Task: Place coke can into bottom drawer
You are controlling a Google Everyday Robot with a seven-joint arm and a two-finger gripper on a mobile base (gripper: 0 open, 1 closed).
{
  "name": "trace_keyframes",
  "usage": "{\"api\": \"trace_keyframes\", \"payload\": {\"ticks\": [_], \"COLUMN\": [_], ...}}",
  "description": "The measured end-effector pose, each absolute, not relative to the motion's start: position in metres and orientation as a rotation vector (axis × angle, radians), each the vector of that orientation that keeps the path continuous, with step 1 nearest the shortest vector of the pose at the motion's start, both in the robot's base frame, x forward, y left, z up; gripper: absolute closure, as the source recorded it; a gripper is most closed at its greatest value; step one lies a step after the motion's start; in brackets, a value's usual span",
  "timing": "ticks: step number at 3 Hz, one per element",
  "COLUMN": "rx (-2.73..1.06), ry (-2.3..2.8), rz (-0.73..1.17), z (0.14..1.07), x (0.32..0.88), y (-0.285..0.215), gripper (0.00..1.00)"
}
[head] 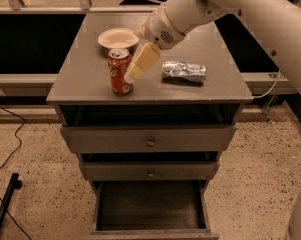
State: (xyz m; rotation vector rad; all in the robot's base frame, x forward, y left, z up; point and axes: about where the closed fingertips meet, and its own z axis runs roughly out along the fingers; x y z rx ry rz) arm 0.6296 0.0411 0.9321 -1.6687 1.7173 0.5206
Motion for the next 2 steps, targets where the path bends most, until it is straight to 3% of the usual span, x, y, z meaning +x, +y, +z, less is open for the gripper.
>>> {"api": "trace_keyframes", "payload": {"ticks": [1, 2], "rx": [-1.645, -1.626], "ry": [1.700, 1.718], "rz": [0.603, 0.657], "z": [0.932, 0.922], "x": [0.636, 0.641], "y": [0.058, 0.069], "gripper": [0.10, 0.26]}}
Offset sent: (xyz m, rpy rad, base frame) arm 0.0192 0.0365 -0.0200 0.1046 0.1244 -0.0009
